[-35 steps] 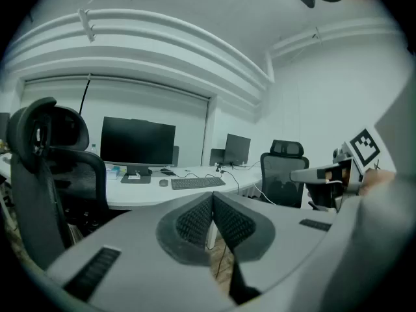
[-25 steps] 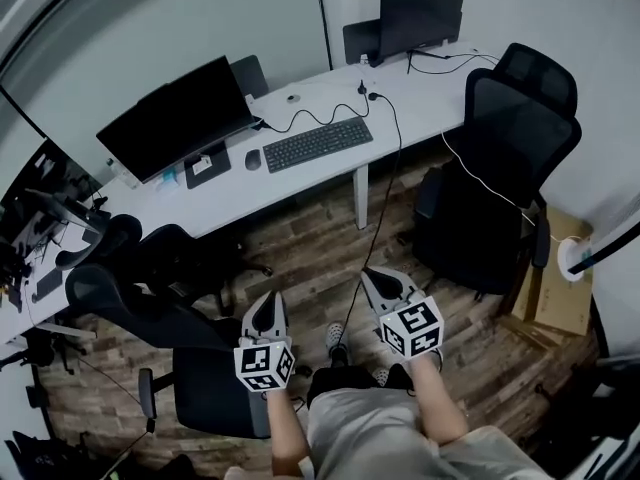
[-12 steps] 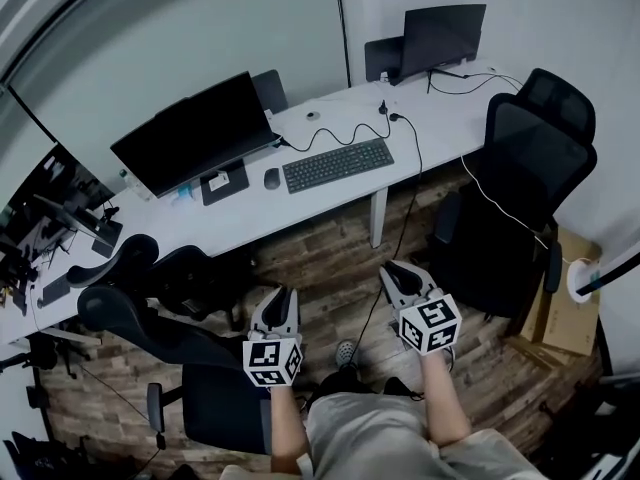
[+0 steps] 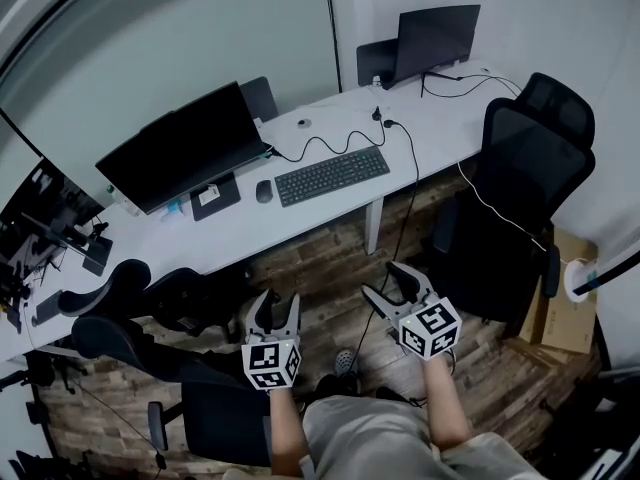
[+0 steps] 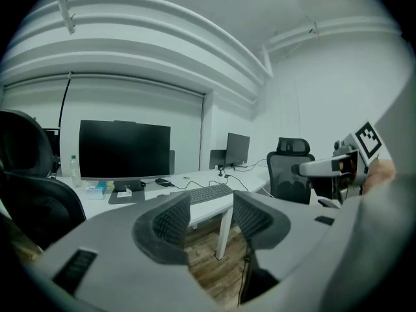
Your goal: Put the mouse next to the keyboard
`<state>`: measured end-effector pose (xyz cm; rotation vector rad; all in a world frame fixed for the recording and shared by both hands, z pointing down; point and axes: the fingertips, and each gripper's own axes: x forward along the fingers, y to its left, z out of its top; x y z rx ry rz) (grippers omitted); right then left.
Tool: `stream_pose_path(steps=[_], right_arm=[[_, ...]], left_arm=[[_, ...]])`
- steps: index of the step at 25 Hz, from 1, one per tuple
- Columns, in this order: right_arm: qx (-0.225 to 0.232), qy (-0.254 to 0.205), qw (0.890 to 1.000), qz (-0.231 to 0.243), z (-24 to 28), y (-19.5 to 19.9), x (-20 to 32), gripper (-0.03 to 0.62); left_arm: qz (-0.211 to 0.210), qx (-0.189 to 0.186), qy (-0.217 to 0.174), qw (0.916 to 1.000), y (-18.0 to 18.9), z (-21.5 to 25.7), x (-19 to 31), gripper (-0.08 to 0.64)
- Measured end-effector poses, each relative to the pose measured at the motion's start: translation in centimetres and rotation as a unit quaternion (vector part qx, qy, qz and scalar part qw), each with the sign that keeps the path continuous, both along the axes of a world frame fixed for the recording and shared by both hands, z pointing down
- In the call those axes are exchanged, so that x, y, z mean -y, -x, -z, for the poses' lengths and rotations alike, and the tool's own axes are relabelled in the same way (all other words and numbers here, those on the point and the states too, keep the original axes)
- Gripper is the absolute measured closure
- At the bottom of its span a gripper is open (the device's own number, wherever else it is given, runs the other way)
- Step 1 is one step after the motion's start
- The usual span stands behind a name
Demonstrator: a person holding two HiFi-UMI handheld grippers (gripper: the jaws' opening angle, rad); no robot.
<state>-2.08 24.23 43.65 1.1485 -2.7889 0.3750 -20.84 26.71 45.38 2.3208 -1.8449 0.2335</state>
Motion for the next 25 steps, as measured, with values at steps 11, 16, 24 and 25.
stream_pose_path(steps=[11, 16, 24, 25], right_arm=[[0.01, 0.004, 0.999, -0.035, -0.3, 2.8, 6.1, 0.304], [0.027, 0.018, 0.997, -0.072, -0.7, 2.4, 8.0, 0.309], [0.013, 0.033, 0.995, -0.094, -2.3, 1.4, 10.0, 0.312], [0.011, 0.034, 0.995, -0.093, -2.5, 1.4, 10.4, 0.317]], left_arm=[[0.007, -0.023, -0.015, 0.9996, 4.8, 0.3, 7.2, 0.337], [0.018, -0.035, -0.02, 0.999, 6.5, 0.0, 9.4, 0.337], [0.007, -0.042, 0.0, 0.9991, 6.7, -1.8, 12.0, 0.337], [0.007, -0.041, 0.002, 0.9991, 6.7, -1.9, 12.4, 0.337]])
